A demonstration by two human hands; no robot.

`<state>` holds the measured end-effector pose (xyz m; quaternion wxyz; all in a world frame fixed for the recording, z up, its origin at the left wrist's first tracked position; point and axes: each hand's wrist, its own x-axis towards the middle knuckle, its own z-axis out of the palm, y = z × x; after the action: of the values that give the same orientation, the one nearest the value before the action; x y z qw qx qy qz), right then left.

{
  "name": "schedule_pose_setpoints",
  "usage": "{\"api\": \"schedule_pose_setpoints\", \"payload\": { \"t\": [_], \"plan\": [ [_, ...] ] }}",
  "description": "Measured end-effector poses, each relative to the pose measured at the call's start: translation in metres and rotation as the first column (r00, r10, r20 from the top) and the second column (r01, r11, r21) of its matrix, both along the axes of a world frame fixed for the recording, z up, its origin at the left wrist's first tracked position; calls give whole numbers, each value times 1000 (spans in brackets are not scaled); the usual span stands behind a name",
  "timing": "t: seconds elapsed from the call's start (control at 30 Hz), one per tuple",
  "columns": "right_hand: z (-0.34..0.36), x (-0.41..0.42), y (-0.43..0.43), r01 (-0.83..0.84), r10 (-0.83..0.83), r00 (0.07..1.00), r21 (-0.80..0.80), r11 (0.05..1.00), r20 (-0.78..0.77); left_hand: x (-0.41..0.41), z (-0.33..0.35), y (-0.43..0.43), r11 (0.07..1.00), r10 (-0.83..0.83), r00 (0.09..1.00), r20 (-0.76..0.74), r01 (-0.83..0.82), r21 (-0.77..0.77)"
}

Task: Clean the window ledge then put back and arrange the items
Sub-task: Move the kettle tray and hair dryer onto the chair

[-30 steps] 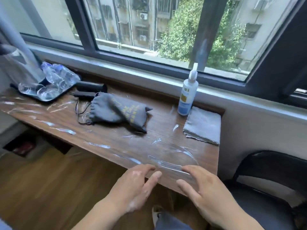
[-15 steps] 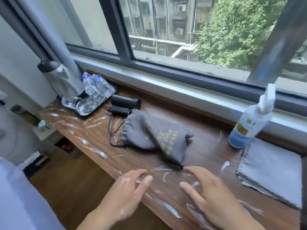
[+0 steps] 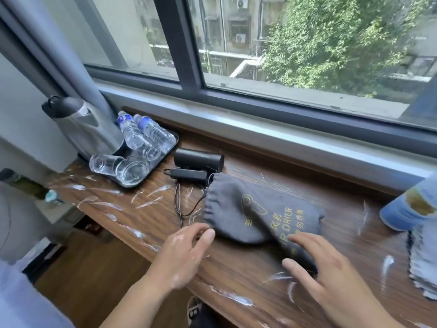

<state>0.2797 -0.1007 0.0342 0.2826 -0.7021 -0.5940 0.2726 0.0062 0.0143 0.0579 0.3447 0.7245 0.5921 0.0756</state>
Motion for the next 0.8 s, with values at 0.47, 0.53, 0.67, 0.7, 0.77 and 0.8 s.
{"api": "schedule_pose_setpoints", "payload": {
  "t": [0.47, 0.53, 0.67, 0.7, 0.77, 0.8],
  "plan": [
    [33, -157, 67, 258, -255, 962, -22, 966, 101, -109, 0, 130, 940, -336, 938, 83, 339, -27],
    [34, -165, 69, 278, -273, 957, -52, 959, 99, -108, -2, 136, 929, -363, 927, 99, 367, -34],
    [32, -172, 69, 306, -299, 950, -83, 948, 86, -100, -7, 138, 918, -374, 917, 135, 387, -86],
    [32, -170, 68, 314, -309, 949, -89, 945, 70, -96, -10, 137, 917, -372, 918, 139, 387, -101],
    [30, -158, 64, 363, -361, 931, -62, 930, 48, -83, -15, 135, 913, -371, 916, 151, 390, -120],
    [27, -146, 61, 416, -414, 908, -23, 909, 57, -75, -19, 132, 909, -375, 914, 156, 395, -131]
  ]
}}
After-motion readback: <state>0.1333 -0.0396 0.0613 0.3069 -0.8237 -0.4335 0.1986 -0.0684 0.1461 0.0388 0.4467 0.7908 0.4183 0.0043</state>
